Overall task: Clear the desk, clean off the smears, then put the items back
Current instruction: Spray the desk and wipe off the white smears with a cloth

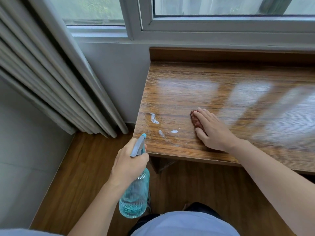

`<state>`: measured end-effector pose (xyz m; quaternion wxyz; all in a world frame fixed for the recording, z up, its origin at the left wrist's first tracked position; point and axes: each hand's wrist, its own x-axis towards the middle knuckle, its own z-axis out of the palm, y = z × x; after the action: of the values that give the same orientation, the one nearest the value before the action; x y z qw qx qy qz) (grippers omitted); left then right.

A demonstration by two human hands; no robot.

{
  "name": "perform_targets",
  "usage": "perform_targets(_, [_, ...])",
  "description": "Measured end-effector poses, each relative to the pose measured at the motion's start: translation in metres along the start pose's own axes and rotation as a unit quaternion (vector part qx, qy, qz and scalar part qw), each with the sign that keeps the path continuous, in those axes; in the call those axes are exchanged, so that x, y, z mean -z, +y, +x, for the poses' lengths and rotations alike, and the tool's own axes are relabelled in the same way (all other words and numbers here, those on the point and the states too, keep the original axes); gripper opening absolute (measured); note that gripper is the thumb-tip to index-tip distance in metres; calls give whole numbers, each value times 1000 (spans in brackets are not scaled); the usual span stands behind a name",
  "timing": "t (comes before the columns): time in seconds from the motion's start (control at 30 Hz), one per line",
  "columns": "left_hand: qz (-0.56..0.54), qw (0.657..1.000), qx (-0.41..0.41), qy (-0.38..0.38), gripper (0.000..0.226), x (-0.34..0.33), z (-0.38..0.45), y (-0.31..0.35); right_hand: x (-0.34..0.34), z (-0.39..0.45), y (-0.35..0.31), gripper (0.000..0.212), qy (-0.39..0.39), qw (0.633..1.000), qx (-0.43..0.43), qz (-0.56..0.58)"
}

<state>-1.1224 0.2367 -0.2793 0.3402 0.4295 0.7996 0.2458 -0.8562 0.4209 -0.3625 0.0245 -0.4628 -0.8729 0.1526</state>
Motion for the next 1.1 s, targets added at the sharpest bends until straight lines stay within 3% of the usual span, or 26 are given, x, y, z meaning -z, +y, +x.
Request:
perform_targets(0.1, [2, 1000, -7, 12, 12, 9, 6, 0, -7, 15, -36, 68, 6, 998, -53, 13])
perform_targets(0.27, [3, 999, -37, 12, 13, 18, 18, 4, -27, -13, -106, 64, -21, 998, 56, -30])
perform_targets(0.37, [-3, 999, -51, 1, 13, 23, 26, 8, -25, -21, -95, 63, -33, 994, 80, -64])
perform_targets(0.5, [0, 998, -69, -10, 11, 31, 37, 12, -10, 15, -55, 68, 3, 996, -34, -86])
perform_targets(0.63, [8, 996, -85, -21, 15, 36, 45, 12, -15, 36, -66, 68, 17, 991, -130, -32])
perform_targets(0.8, [-8, 995, -95, -31, 14, 42, 55, 13, -20, -23, -101, 66, -24, 999, -24, -35])
perform_targets(0.9, [-7, 994, -105, -38, 16, 45, 60, 12, -15, -44, -86, 64, -50, 997, 12, -64])
perform_targets(0.97, [-3, 993, -108, -37, 16, 46, 63, 12, -12, -32, -69, 65, -30, 995, -18, -90])
perform_targets(1.1, [-2, 993, -114, -33, 17, 48, 67, 13, -17, 19, -78, 69, 24, 981, -191, -36])
